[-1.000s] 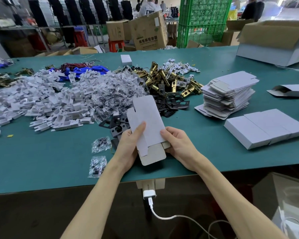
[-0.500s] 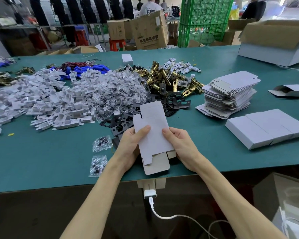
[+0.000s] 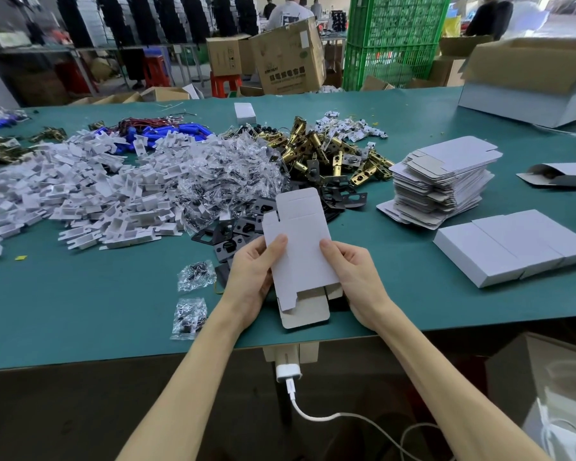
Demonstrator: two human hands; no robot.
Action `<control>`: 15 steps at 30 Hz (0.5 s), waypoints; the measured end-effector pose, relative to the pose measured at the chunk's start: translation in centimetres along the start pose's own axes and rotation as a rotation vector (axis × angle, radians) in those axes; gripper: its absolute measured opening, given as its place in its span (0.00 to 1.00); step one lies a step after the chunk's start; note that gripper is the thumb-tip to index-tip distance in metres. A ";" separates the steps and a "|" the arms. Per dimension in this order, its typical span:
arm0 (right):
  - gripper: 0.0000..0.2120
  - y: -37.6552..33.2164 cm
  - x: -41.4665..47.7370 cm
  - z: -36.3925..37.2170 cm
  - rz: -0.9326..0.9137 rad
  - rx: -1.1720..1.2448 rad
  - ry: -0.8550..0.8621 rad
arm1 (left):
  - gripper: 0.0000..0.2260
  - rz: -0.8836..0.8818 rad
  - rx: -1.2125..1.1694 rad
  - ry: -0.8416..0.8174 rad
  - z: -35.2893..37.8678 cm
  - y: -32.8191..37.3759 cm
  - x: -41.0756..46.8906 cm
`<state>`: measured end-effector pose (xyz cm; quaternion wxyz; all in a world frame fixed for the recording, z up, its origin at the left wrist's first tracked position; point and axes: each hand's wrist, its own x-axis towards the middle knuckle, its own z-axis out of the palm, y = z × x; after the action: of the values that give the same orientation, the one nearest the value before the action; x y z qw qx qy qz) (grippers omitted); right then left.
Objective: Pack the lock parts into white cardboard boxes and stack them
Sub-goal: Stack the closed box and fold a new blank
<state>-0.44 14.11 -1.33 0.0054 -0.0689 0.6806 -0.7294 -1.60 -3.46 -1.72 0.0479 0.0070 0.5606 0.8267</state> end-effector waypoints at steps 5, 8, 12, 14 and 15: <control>0.22 -0.2 0.0 0.1 0.003 -0.049 -0.077 | 0.18 0.096 -0.053 0.064 0.0 0.2 0.2; 0.27 -0.2 0.2 -0.2 0.009 0.018 -0.085 | 0.24 0.092 -0.009 0.060 0.1 0.1 0.2; 0.28 -0.6 0.0 0.0 -0.018 0.029 -0.058 | 0.27 0.091 0.114 -0.031 0.4 0.0 -0.1; 0.27 -0.5 0.0 0.3 -0.036 0.010 -0.051 | 0.24 0.097 0.135 -0.071 0.5 0.2 -0.2; 0.27 -0.5 0.0 0.4 -0.041 -0.011 -0.046 | 0.21 0.101 0.140 -0.078 0.5 0.2 -0.3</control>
<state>-0.37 13.79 -0.81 0.0058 -0.0995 0.6829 -0.7236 -1.31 -3.12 -1.38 0.0272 0.0709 0.6137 0.7859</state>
